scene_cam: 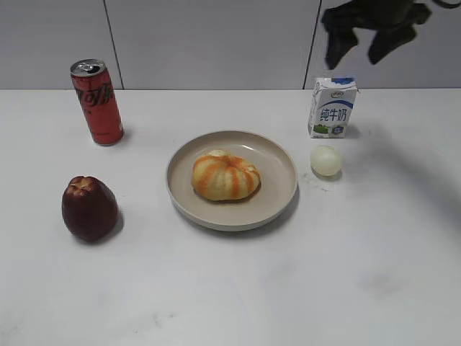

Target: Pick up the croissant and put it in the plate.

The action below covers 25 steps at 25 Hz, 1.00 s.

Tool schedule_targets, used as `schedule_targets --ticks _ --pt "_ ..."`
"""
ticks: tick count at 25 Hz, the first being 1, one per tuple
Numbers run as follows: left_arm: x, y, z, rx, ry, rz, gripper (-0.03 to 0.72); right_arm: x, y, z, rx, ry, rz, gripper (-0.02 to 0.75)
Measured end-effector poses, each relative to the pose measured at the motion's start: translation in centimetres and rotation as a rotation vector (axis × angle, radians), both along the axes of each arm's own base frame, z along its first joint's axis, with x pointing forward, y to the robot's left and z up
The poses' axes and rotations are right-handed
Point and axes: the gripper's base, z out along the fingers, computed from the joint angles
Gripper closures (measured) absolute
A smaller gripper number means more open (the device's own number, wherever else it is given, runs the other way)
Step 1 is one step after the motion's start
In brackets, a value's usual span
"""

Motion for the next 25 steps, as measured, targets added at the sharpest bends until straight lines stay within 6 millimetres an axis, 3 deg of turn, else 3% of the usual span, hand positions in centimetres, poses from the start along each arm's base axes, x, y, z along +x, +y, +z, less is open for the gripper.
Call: schedule_targets --ticks 3,6,11,17,25 --pt "0.0 0.0 0.0 0.0 0.0 0.0 0.455 0.3 -4.8 0.4 0.01 0.008 -0.112 0.145" --pt "0.0 0.0 0.0 0.0 0.0 0.0 0.455 -0.5 -8.4 0.7 0.008 0.025 -0.19 0.146" --pt "0.0 0.0 0.0 0.0 0.0 0.0 0.455 -4.1 -10.2 1.7 -0.004 0.06 -0.211 0.146" --pt "0.0 0.0 0.0 0.0 0.0 0.0 0.455 -12.2 -10.2 3.4 -0.016 0.094 -0.176 0.146" --pt "0.0 0.0 0.0 0.0 0.0 0.0 0.455 -24.4 -10.2 3.1 -0.022 0.048 -0.156 0.146"
